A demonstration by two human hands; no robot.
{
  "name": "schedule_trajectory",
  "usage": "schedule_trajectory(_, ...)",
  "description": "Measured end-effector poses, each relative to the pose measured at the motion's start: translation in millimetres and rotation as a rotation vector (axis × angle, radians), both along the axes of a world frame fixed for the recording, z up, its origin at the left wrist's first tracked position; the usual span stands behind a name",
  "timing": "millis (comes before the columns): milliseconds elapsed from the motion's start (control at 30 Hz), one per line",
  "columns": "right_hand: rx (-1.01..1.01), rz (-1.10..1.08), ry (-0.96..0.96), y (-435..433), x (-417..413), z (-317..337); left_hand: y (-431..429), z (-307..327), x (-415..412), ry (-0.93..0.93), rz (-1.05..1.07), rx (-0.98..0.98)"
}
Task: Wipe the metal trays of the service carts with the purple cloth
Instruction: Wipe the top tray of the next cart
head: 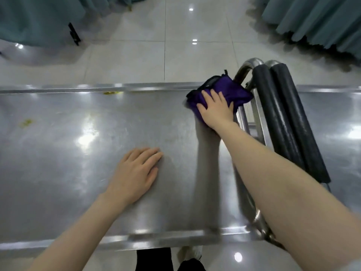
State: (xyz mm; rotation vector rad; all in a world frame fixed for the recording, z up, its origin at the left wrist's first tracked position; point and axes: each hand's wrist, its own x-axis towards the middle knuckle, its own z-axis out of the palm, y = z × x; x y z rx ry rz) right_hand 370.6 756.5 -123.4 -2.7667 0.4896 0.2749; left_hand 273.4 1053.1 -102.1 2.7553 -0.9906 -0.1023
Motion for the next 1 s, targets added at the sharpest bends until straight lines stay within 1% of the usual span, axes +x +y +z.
schedule_trajectory(67, -0.041, 0.0, -0.065, 8, -19, 0, 10, 0, 18, 0.014, 0.057, -0.031)
schedule_trajectory(133, -0.069, 0.076, -0.119, 30, -67, -1, 22, 2, 39, 0.045, 0.106, -0.021)
schedule_trajectory(233, -0.058, 0.245, -0.104, 68, -151, 9, 35, 3, 65, 0.095, 0.106, 0.023)
schedule_trajectory(300, -0.102, 0.341, -0.064, 79, -177, 13, 42, 3, 75, 0.128, 0.101, 0.062)
schedule_trajectory(367, -0.172, 0.352, -0.016, 75, -161, 17, 46, 1, 81, 0.131, 0.088, 0.084)
schedule_trajectory(433, -0.202, 0.269, -0.001, 68, -119, 16, 48, 0, 84, 0.135, 0.074, 0.073)
schedule_trajectory(533, -0.114, 0.045, 0.002, 56, -31, 7, 52, -1, 88, 0.144, 0.072, 0.032)
schedule_trajectory(600, -0.05, -0.063, 0.004, 54, 20, 5, 55, -3, 90, 0.154, 0.062, 0.005)
schedule_trajectory(667, -0.04, -0.134, 0.001, 64, 45, 2, 60, -5, 94, 0.165, 0.035, -0.023)
schedule_trajectory(700, -0.048, -0.143, -0.013, 73, 44, 1, 64, -5, 97, 0.168, 0.014, -0.037)
schedule_trajectory(767, -0.073, -0.055, -0.055, 99, 18, -1, 72, -3, 103, 0.179, -0.034, -0.037)
schedule_trajectory(867, -0.084, 0.18, -0.106, 145, -63, -4, 87, 1, 109, 0.165, -0.078, 0.004)
schedule_trajectory(933, -0.096, 0.272, -0.117, 171, -117, -8, 98, 3, 112, 0.16, -0.057, 0.046)
schedule_trajectory(1000, -0.091, 0.319, -0.1, 180, -143, -12, 105, 3, 110, 0.171, -0.023, 0.087)
